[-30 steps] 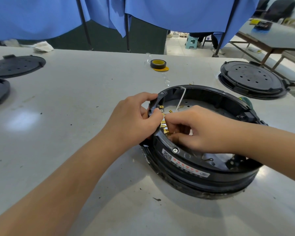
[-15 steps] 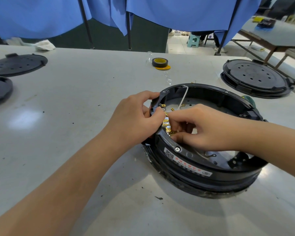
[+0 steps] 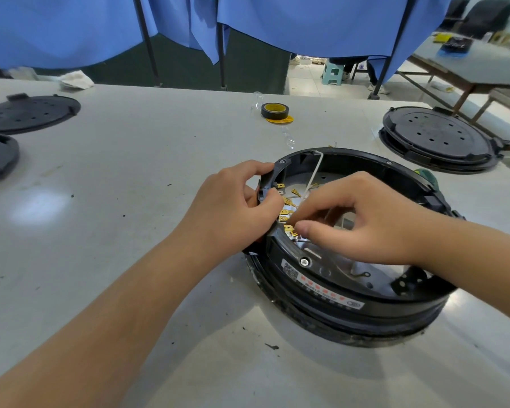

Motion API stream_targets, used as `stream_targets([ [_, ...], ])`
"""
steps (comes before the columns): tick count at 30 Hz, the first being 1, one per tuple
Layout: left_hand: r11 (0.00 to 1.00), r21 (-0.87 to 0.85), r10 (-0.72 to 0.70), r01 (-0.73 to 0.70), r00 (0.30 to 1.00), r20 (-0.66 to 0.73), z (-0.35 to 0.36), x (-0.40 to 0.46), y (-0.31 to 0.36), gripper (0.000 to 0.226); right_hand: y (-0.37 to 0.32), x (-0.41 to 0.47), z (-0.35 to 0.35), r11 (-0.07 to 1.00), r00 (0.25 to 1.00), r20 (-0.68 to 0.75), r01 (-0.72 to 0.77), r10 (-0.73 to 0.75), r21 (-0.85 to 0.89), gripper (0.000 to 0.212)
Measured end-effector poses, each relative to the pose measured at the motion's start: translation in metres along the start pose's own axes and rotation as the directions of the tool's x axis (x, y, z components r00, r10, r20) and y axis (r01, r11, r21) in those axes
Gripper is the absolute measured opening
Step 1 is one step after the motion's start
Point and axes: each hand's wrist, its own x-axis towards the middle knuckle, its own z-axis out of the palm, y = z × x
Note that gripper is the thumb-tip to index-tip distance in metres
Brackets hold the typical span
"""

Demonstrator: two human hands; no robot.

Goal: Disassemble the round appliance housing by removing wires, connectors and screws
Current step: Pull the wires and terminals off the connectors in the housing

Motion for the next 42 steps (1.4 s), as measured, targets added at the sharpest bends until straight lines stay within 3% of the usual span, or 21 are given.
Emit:
stream_targets([
  [11, 1.0, -0.01, 0.0, 0.0, 1.0, -0.007, 0.001, 0.0, -0.001, 0.035, 0.002, 0.001, -0.001, 0.994, 0.982, -0.185, -0.05, 0.031, -0.098, 0.018],
  [17, 1.0, -0.015, 0.003, -0.003, 1.0, -0.018, 0.001, -0.001, 0.0, 0.034, 0.002, 0.004, 0.001, 0.993, 0.984, -0.158, -0.1, 0.089, -0.068, 0.009],
  [23, 1.0, -0.017, 0.008, -0.008, 1.0, -0.029, 0.002, -0.001, -0.001, 0.034, 0.001, 0.01, 0.002, 0.954, 0.972, 0.001, -0.23, 0.234, 0.191, 0.015],
  [28, 1.0, -0.022, 0.014, -0.015, 0.999, -0.029, 0.002, 0.0, -0.002, 0.033, 0.004, 0.017, 0.004, 0.91, 0.952, 0.088, -0.307, 0.294, 0.28, 0.009],
  [42, 0.999, -0.033, -0.001, 0.0, 1.0, -0.027, 0.002, 0.0, -0.003, 0.033, 0.004, 0.016, 0.008, 0.964, 0.973, 0.042, -0.23, 0.227, 0.134, 0.005],
])
